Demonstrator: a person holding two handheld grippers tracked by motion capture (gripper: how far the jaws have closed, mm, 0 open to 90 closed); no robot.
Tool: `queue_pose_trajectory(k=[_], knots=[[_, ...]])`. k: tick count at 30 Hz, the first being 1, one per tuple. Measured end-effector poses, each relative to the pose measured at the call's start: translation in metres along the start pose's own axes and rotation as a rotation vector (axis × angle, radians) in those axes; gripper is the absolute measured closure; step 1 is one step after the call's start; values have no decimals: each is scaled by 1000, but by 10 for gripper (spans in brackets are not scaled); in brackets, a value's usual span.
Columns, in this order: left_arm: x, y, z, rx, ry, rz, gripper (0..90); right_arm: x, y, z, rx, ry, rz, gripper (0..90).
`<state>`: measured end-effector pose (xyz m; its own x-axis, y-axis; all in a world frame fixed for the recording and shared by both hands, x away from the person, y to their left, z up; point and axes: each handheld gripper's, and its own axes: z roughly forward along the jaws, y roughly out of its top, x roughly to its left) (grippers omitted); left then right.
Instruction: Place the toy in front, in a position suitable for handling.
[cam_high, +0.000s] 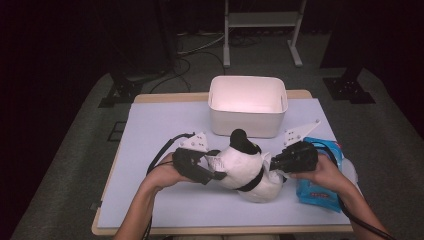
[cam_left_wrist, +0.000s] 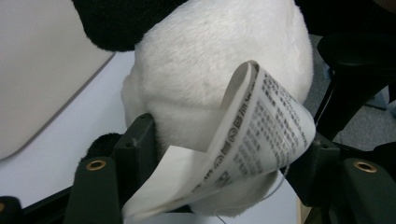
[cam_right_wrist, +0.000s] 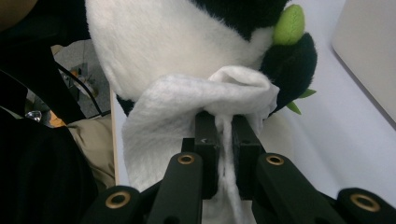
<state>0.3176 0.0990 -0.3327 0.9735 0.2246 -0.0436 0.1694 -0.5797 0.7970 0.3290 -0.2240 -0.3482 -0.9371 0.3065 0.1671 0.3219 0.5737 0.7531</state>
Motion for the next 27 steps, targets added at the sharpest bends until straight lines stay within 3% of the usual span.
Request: queue_pose_trajectory(k=[14,22,27], knots=[[-5,20,-14,45,30,55,376,0,-3,7,-56,48,14,835],[-9,23,-8,25,25,61,370,2,9,-11,-9,-2,-21,833],[-10,25,-6,27,27,64,365,4,19,-23,-32,-15,-35,833]])
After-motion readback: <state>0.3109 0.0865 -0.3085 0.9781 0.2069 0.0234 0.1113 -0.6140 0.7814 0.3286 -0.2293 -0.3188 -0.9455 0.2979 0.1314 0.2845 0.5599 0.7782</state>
